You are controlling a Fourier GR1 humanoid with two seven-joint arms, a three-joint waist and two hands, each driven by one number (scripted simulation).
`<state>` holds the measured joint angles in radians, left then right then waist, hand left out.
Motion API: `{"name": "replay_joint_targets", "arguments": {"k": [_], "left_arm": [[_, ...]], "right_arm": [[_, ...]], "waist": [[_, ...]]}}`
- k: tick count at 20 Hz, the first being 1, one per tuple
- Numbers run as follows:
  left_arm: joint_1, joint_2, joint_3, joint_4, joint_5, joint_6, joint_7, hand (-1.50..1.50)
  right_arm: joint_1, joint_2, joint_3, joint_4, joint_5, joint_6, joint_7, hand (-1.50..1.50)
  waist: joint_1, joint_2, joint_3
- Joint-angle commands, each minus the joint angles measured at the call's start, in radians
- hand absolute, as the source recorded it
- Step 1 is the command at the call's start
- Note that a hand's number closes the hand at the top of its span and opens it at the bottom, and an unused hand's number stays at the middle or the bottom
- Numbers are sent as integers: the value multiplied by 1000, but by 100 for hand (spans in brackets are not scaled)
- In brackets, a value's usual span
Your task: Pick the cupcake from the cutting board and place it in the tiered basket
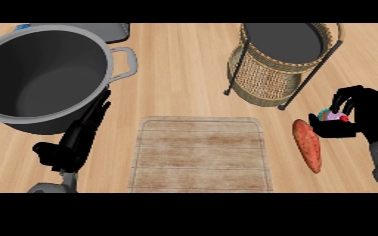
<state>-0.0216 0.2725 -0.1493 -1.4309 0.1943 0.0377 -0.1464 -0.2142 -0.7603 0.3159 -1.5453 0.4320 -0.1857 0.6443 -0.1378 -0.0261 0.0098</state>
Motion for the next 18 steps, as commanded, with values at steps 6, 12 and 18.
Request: {"name": "replay_joint_targets", "arguments": {"k": [6,12,18], "left_arm": [[4,-16,-30,5,-21,1,32,0],[-86,-68,-57,65,-56,-1,39,0],[-102,-78,-68,82,-82,-33,36,0]], "right_arm": [[174,-229,-457,-163,-405,59,-348,150],[149,-290,-646,-176,-564,221,-258,150],[-86,-314,-544,-138,-547,241,-57,150]], "waist": [[56,12,-9],[116,24,-10],[154,30,-11]]}}
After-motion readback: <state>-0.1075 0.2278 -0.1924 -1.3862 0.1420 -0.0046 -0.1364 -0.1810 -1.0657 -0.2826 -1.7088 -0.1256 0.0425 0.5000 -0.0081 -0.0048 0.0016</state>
